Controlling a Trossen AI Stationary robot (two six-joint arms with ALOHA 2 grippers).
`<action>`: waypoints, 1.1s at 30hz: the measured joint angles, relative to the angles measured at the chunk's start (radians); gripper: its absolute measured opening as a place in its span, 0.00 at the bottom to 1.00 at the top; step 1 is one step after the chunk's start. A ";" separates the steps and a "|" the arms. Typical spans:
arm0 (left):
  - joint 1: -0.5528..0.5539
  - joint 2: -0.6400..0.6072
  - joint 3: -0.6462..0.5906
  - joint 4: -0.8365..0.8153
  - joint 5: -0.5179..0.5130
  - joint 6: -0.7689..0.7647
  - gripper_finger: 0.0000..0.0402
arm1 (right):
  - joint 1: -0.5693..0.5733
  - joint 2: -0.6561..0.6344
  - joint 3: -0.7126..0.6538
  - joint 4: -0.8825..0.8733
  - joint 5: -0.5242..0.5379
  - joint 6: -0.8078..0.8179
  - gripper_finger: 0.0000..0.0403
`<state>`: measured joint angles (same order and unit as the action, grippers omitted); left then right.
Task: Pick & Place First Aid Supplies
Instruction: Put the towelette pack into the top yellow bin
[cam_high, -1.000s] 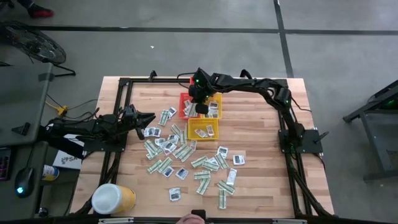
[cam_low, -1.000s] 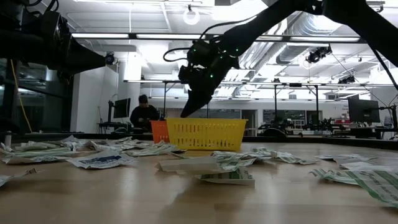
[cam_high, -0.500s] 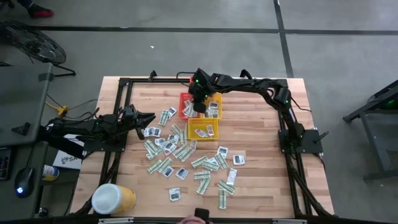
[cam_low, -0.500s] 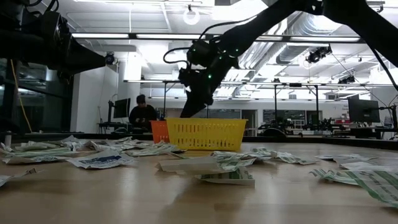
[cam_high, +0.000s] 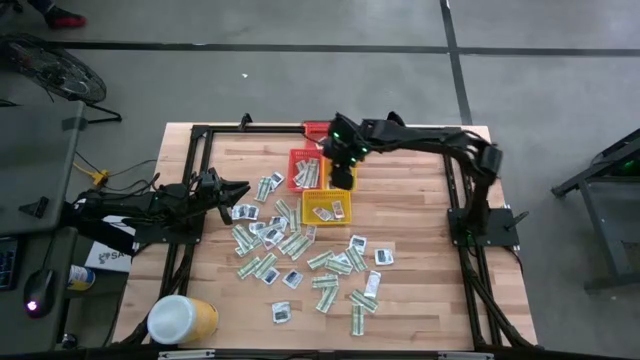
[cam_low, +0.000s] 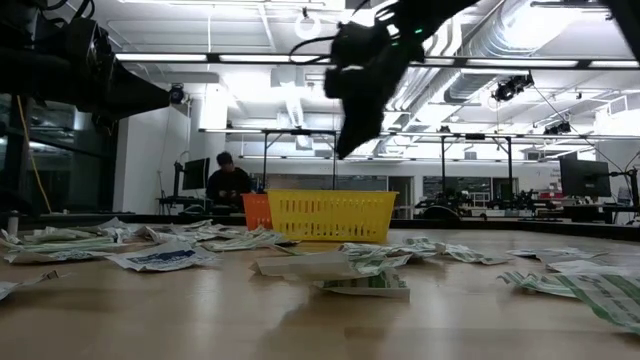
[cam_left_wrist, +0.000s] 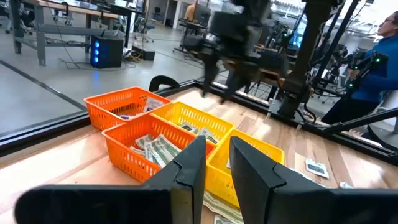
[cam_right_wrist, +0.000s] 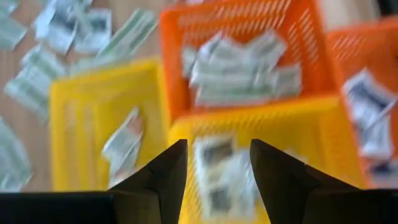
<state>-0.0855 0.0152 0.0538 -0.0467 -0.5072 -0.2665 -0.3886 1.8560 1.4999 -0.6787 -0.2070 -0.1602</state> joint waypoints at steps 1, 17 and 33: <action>0.000 0.000 0.000 0.000 0.000 0.000 0.18 | 0.008 -0.035 -0.044 0.001 0.008 0.005 0.42; 0.000 0.000 0.000 0.000 0.000 0.000 0.18 | 0.265 -0.528 -0.667 0.006 0.137 0.155 0.42; 0.000 0.000 0.000 0.000 0.000 0.000 0.18 | 0.444 -0.594 -0.917 0.157 -0.081 0.545 0.42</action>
<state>-0.0854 0.0152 0.0540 -0.0467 -0.5072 -0.2663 0.0559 1.2621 0.5825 -0.5218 -0.2875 0.3852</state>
